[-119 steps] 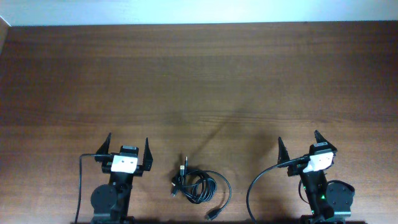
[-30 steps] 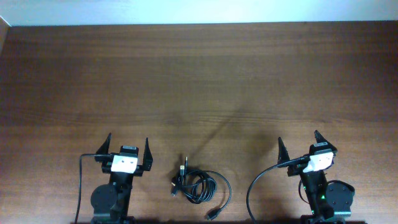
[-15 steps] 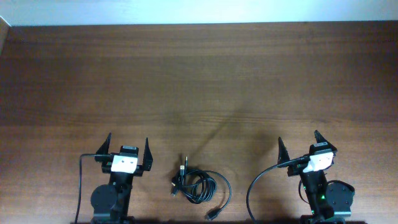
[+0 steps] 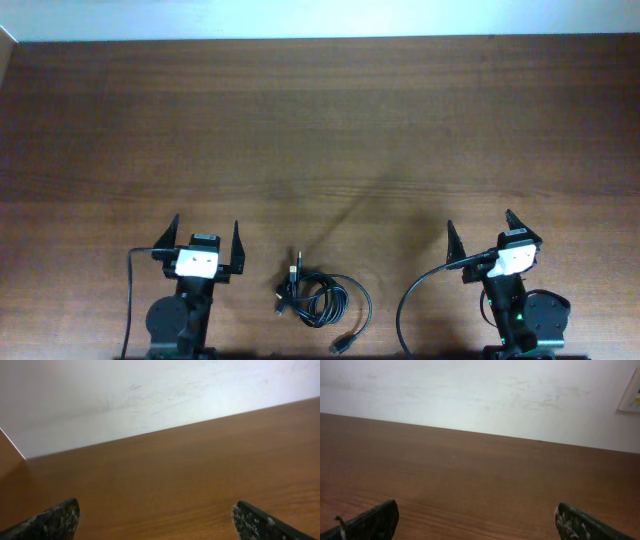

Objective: Untangle cables

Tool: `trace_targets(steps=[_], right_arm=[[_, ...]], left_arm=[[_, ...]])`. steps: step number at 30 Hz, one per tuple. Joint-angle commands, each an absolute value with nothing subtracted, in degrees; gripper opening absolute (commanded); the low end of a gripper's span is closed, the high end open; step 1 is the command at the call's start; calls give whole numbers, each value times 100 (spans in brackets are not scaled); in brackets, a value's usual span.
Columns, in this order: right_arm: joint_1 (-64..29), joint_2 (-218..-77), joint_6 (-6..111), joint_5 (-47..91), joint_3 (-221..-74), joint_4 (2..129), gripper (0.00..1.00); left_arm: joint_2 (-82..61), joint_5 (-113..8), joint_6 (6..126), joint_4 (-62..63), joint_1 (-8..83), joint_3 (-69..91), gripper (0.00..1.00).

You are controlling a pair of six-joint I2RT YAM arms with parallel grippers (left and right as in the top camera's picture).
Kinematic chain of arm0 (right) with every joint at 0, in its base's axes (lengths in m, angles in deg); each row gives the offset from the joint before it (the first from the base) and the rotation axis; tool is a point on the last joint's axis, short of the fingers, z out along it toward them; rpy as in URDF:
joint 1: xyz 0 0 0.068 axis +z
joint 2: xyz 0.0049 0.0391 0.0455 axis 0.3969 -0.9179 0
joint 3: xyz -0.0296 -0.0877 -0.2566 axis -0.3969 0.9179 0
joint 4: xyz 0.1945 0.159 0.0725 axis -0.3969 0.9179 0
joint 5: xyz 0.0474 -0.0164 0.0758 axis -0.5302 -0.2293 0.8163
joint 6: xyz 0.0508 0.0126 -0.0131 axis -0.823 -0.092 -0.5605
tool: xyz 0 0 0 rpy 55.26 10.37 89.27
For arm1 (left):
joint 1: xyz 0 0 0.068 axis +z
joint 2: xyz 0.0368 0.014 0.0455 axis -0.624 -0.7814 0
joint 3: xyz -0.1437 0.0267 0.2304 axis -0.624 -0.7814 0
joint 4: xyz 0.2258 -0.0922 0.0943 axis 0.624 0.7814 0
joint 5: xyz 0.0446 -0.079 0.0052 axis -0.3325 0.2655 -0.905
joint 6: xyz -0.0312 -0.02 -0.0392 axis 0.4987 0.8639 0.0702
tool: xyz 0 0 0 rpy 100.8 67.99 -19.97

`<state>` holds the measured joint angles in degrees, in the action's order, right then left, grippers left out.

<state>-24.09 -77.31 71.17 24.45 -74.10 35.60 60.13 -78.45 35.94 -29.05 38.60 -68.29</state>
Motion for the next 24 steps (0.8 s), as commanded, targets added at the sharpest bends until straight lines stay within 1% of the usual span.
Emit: trace_targets(steps=[1,7,9,11,19,24], right_arm=[[-2377,-7674,7136,2474,-7381,3602,99],[-2377,-7674,7136,2474,-7381,3604,99],[-2377,-7674,7136,2474,-7381,3602,99],[-2377,-7674,7139,2474,-7381,3602,99],[-2377,-7674,7136,2474,-7381,3602,99],[-2377,-7674,7136,2474,-7381,3604,99]], left_arm=[[6039,-7856,4853,-2861,3884,-6842,99],[6039,-7609,4888,-2793,3884,-6788,99],[6039,-7354,4871,-2559,3884,-6672,99],[6035,-7013,4803,-2092,3884,-6438,99],[5646,-6890,4289,-1003,3878,-5391,99],[5012,-6886,4211,-46,3878,-4506,99]])
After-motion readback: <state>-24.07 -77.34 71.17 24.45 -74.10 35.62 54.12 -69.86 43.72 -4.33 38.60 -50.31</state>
